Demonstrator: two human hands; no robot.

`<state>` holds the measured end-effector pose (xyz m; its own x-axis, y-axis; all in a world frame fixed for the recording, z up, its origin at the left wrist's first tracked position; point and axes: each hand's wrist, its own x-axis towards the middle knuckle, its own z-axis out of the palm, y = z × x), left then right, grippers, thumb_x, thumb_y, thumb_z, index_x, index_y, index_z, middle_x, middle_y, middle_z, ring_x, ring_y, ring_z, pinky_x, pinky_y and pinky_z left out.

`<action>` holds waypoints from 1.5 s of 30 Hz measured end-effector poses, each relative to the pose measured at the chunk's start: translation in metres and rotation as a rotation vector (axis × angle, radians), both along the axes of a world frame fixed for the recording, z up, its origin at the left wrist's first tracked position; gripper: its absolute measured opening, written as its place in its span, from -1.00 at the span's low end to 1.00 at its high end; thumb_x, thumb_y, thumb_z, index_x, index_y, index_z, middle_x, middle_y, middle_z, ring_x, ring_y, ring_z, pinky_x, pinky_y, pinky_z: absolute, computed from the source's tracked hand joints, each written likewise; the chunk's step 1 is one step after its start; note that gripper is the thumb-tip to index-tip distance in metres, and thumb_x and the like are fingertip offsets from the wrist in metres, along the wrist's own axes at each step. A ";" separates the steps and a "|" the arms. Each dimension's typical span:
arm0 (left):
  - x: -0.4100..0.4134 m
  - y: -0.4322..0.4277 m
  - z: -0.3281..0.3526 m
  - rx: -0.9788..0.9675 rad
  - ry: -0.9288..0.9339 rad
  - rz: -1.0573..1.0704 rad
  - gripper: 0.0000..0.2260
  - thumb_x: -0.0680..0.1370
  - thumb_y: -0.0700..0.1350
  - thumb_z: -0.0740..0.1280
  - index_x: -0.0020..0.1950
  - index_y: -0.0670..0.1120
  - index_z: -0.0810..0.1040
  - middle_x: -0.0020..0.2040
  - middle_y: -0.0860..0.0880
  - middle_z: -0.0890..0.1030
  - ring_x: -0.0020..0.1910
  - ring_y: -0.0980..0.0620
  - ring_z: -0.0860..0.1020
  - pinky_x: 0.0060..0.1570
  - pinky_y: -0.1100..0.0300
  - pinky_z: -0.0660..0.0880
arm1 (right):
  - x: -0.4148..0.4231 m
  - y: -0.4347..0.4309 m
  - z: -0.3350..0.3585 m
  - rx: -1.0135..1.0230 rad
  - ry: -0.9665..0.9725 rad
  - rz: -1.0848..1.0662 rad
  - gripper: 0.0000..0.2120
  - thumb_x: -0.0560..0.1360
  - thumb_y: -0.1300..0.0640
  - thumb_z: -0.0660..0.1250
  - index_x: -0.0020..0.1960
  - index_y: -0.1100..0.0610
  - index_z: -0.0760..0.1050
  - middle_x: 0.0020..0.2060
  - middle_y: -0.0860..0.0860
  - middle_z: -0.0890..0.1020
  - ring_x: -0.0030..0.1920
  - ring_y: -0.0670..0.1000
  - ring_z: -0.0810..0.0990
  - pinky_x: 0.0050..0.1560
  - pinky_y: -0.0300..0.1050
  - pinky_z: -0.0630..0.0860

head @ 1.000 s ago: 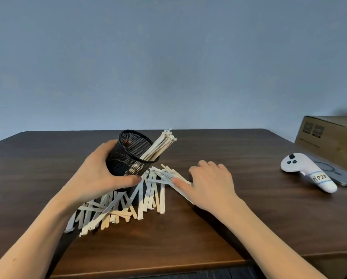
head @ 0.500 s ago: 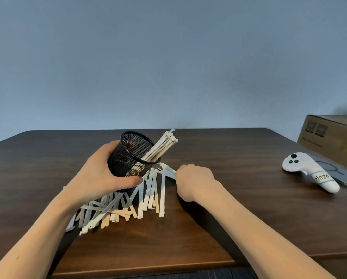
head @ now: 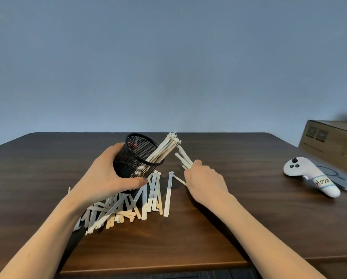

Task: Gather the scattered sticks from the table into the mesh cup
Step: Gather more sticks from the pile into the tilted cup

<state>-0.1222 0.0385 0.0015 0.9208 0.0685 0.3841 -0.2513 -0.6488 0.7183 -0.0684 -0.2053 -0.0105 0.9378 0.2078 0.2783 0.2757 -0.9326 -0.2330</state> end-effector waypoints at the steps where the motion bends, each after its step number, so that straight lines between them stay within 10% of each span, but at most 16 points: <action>1: 0.000 0.000 0.000 -0.001 -0.002 -0.002 -0.19 0.16 0.23 0.62 0.39 0.13 0.55 0.26 0.09 0.70 0.22 0.09 0.68 0.33 -0.04 0.60 | 0.002 -0.002 0.001 0.099 0.015 0.010 -0.72 0.67 -0.04 0.02 0.03 0.16 0.33 -0.07 0.12 0.63 -0.13 0.17 0.60 -0.16 0.02 0.49; 5: 0.001 0.000 0.000 0.003 -0.009 -0.004 -0.19 0.15 0.24 0.61 0.39 0.13 0.55 0.27 0.10 0.68 0.24 0.10 0.66 0.33 -0.03 0.59 | 0.013 -0.008 0.000 0.430 -0.024 0.047 -0.54 0.58 -0.32 0.05 -0.10 0.08 0.38 -0.28 0.00 0.56 -0.28 0.04 0.56 -0.23 0.02 0.52; 10: 0.002 0.000 0.000 0.002 -0.019 -0.008 -0.20 0.15 0.23 0.61 0.38 0.14 0.55 0.25 0.09 0.70 0.21 0.15 0.67 0.28 0.07 0.58 | 0.010 -0.010 0.018 1.084 -0.149 0.224 -0.53 0.60 -0.20 0.18 -0.19 0.21 0.41 -0.44 0.05 0.42 -0.48 -0.01 0.38 -0.48 -0.14 0.39; 16: 0.002 -0.001 -0.001 0.004 -0.020 -0.012 -0.22 0.16 0.22 0.62 0.37 0.14 0.56 0.23 0.07 0.71 0.20 0.09 0.69 0.32 -0.03 0.60 | 0.004 -0.009 0.010 1.349 0.031 0.233 -0.78 0.55 -0.11 0.34 -0.08 0.04 0.51 -0.51 0.01 0.36 -0.57 -0.05 0.34 -0.52 -0.14 0.46; 36: 0.000 -0.003 -0.002 -0.008 -0.021 -0.042 -0.19 0.14 0.24 0.60 0.38 0.11 0.55 0.23 0.09 0.69 0.20 0.13 0.66 0.18 0.15 0.56 | -0.008 -0.014 0.017 1.405 0.156 0.131 -0.58 0.58 -0.04 0.33 -0.37 0.14 0.37 -0.60 0.00 0.34 -0.60 -0.04 0.32 -0.51 -0.17 0.42; 45: 0.000 -0.004 -0.002 0.018 -0.032 -0.037 -0.14 0.14 0.22 0.59 0.42 0.07 0.53 0.25 0.12 0.65 0.20 0.14 0.65 0.15 0.26 0.54 | 0.000 -0.023 0.083 1.404 -0.193 -0.021 -0.54 0.55 -0.02 0.11 -0.46 0.07 0.53 -0.42 0.01 0.60 -0.40 -0.03 0.51 -0.25 -0.10 0.38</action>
